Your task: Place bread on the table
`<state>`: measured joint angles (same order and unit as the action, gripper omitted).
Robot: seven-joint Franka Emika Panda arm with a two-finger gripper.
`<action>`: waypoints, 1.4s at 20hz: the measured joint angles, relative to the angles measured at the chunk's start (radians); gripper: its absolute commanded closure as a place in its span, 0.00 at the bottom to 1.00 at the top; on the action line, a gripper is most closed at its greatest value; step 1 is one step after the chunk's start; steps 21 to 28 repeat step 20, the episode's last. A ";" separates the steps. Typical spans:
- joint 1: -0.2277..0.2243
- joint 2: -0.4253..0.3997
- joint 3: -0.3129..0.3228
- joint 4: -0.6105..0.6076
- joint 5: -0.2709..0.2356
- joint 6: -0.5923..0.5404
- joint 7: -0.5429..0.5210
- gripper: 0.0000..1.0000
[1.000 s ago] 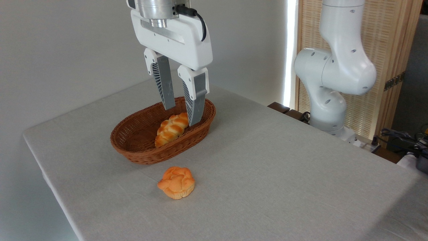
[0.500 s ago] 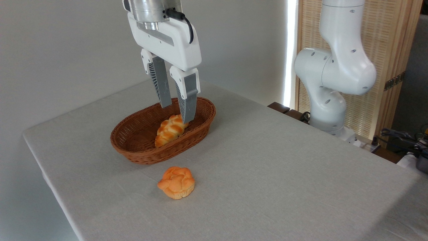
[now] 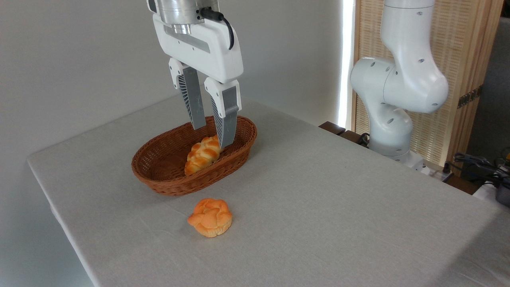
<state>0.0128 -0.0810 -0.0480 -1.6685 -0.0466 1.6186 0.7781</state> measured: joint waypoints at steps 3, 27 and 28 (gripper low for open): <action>-0.038 0.006 0.046 0.010 0.000 0.000 0.000 0.00; -0.065 0.043 0.071 0.046 0.000 -0.003 0.001 0.00; -0.065 0.043 0.071 0.046 0.000 -0.003 0.001 0.00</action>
